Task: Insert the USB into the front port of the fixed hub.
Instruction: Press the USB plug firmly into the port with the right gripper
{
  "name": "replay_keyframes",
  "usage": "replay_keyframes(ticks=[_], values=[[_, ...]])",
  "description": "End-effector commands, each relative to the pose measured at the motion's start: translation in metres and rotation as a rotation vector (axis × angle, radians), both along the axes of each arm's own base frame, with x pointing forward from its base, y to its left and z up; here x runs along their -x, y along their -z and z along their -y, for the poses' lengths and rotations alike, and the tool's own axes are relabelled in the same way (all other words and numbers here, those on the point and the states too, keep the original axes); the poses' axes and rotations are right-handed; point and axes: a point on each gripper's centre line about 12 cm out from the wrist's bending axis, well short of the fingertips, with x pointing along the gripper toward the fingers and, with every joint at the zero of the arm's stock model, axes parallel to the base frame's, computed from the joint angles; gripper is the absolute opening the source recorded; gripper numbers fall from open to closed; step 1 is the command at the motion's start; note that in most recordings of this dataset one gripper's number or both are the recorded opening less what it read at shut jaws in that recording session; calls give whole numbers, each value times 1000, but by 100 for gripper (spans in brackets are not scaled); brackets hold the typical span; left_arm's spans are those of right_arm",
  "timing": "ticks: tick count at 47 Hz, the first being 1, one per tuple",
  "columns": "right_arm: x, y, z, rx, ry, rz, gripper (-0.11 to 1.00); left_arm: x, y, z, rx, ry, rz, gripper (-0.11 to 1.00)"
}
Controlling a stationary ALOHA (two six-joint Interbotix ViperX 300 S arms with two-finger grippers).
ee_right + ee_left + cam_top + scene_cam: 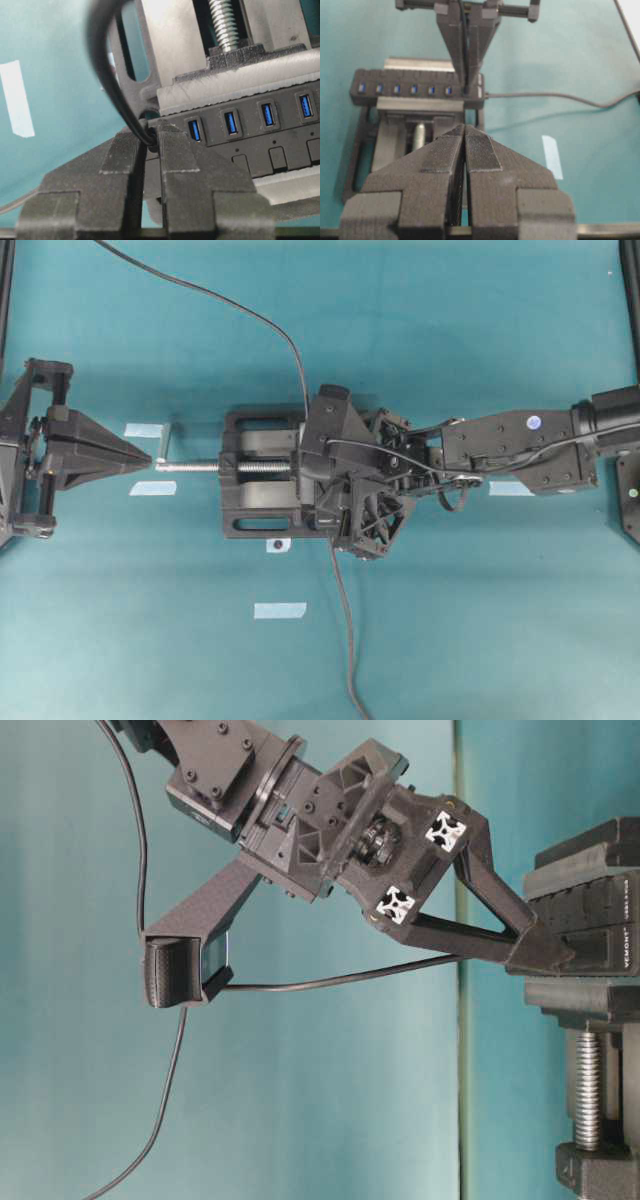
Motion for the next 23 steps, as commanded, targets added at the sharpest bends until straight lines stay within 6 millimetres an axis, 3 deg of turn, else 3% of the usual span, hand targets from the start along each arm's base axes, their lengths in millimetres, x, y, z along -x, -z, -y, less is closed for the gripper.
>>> replay_keyframes(ticks=[1, 23], values=[[4, 8, -10, -8, -13, -28, 4, -3, -10, 1, -2, 4, 32, 0], [2, -4, -4, -19, 13, 7, 8, -4, -11, 1, -1, 3, 37, 0]])
